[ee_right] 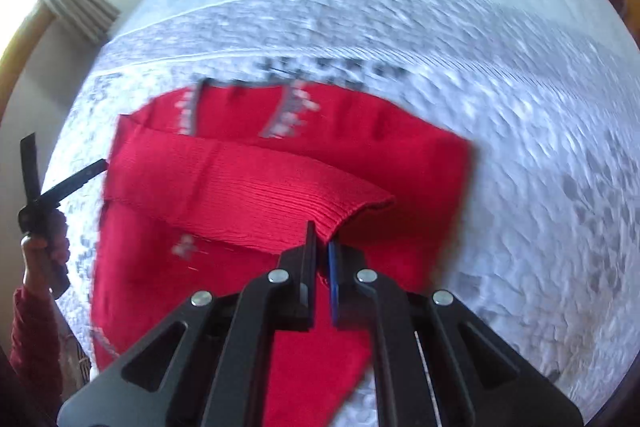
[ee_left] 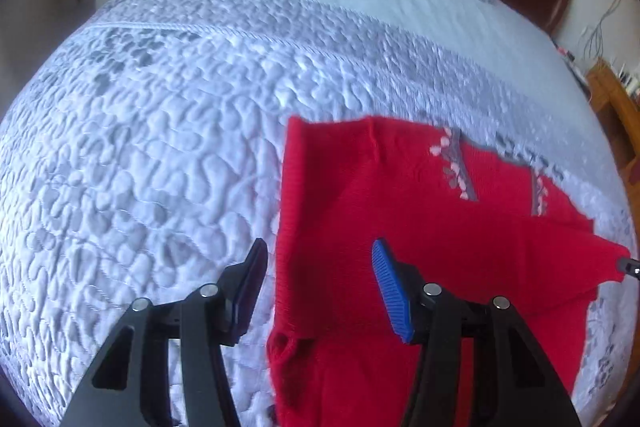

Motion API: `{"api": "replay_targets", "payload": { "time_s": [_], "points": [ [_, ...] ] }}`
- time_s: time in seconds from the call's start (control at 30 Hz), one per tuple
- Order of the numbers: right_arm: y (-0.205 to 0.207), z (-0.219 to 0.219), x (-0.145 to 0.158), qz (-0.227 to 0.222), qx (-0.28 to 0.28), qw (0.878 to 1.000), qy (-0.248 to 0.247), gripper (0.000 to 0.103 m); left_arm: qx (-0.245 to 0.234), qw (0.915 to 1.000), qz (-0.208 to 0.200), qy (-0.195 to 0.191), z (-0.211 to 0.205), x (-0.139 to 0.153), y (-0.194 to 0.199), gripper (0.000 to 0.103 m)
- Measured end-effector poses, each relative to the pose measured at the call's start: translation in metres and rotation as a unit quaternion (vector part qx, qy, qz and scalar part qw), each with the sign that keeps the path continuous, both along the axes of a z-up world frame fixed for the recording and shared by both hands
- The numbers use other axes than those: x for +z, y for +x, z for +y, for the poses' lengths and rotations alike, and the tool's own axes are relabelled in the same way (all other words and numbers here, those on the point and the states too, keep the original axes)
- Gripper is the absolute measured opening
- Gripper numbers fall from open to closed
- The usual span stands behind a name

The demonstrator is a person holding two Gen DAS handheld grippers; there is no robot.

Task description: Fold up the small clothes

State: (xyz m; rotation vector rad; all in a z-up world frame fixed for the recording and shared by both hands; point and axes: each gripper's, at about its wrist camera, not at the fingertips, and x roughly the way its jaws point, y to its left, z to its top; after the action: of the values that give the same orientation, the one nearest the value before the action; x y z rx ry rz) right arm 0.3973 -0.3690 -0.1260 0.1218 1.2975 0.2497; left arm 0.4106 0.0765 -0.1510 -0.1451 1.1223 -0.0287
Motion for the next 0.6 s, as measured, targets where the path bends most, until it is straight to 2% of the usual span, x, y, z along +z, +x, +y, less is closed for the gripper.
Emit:
{"api": "replay_targets", "payload": {
  "time_s": [0.1,0.17,0.27,0.3,0.33,0.43,0.47,0.5,0.53,0.57,0.6],
  "points": [
    [-0.005,-0.019,-0.031,0.023,-0.013,0.999,-0.021,0.004,-0.007,0.9989,0.03,0.035,-0.018,-0.024,0.007,0.055],
    [-0.005,-0.027,-0.054,0.047,-0.013,0.998,-0.03,0.011,-0.006,0.9983,0.036,0.045,-0.023,-0.033,0.009,0.056],
    [-0.007,-0.033,-0.058,0.04,-0.022,0.999,-0.003,0.017,-0.008,0.9984,0.035,0.044,-0.023,-0.029,0.01,0.055],
    [-0.005,-0.036,-0.057,0.037,-0.027,0.999,0.013,0.02,-0.009,0.9989,0.029,0.037,-0.021,-0.024,0.01,0.055],
    [-0.002,-0.04,-0.055,0.033,-0.035,0.998,0.032,0.029,-0.01,0.999,0.024,0.038,-0.019,-0.02,0.011,0.056],
    [0.011,-0.047,-0.054,0.038,-0.056,0.996,0.056,0.046,0.001,0.9981,0.018,0.059,-0.011,-0.017,0.024,0.06],
    [0.016,-0.051,-0.058,0.045,-0.067,0.994,0.071,0.049,0.008,0.998,0.023,0.059,-0.007,-0.019,0.029,0.06],
    [0.02,-0.057,-0.062,0.053,-0.077,0.992,0.09,0.048,0.012,0.9982,0.034,0.047,-0.003,-0.024,0.037,0.06],
    [0.026,-0.061,-0.065,0.061,-0.082,0.989,0.103,0.042,0.012,0.9983,0.041,0.039,-0.002,-0.028,0.039,0.06],
    [0.03,-0.062,-0.071,0.072,-0.087,0.986,0.121,0.026,0.014,0.9983,0.043,0.037,-0.001,-0.032,0.042,0.06],
    [0.031,-0.062,-0.075,0.084,-0.087,0.983,0.139,0.016,0.012,0.9982,0.041,0.042,-0.003,-0.034,0.043,0.062]
  ]
}}
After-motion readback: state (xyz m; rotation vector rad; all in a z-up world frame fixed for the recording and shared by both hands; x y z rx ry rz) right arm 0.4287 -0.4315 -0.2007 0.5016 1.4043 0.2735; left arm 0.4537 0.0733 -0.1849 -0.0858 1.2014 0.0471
